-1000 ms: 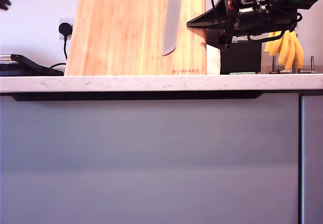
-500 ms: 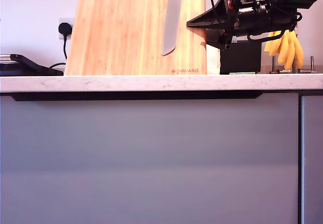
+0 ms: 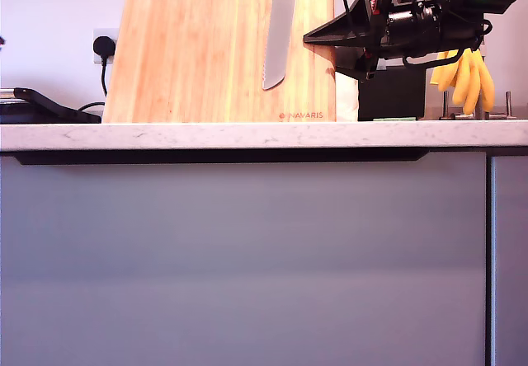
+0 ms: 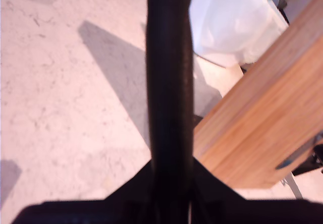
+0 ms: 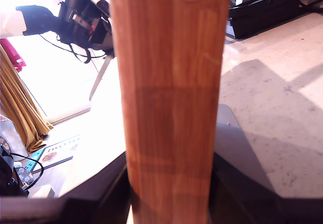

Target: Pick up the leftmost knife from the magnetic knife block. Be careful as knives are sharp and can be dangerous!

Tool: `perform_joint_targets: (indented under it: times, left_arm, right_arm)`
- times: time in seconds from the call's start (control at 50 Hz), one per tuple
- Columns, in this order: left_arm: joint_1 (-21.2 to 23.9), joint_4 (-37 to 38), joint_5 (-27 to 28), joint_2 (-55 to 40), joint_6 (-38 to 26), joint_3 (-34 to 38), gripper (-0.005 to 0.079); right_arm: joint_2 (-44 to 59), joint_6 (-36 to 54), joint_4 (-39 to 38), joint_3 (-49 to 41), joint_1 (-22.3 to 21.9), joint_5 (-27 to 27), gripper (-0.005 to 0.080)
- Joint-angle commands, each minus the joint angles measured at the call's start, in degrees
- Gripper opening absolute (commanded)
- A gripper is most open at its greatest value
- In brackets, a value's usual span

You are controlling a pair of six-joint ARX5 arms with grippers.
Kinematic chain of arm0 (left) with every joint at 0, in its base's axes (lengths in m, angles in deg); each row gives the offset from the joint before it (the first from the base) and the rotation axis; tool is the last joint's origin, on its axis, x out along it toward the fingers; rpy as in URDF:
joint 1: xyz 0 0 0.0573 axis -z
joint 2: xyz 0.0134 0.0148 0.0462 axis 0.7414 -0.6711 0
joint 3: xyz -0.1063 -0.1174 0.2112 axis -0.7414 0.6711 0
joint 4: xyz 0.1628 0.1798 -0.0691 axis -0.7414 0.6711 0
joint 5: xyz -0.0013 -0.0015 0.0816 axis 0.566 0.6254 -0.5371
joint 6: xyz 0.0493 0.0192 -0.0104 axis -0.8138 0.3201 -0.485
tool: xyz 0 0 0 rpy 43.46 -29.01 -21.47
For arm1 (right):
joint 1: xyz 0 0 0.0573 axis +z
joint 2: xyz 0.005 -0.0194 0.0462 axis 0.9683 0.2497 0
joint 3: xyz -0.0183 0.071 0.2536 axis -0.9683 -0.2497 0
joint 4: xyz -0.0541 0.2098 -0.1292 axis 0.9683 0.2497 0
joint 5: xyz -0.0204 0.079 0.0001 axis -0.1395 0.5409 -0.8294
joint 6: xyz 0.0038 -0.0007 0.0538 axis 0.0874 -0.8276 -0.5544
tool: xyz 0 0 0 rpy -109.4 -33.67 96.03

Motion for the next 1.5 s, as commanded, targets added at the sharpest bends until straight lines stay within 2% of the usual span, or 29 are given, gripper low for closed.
perform_joint_targets:
  times: [0.0,0.4,0.7,1.06,1.48]
  left_arm:
    - [0.92,-1.88,-1.42,-0.42,1.60,0.61,-0.0024]
    - [4.83,-13.88,-4.94,-7.10,14.64,0.59,-0.0024]
    - [5.49,-18.49,-8.87,-9.79,20.00,0.59,-0.0024]
    - [6.99,-18.32,-11.06,-12.90,22.84,0.61,-0.0024]
    - [7.13,-12.79,-16.70,-13.05,20.59,0.59,-0.0024]
  right_arm:
    - [0.50,-0.66,0.92,-0.24,3.21,-1.14,-0.0010]
    - [0.50,-0.66,0.94,-0.24,3.21,-1.11,-0.0010]
    - [0.50,-0.48,0.90,-0.24,3.21,-1.11,-0.0010]
    - [0.50,-0.50,0.92,-0.24,3.21,-1.09,-0.0010]
    - [0.50,-0.52,0.92,-0.24,3.23,-0.98,-0.0010]
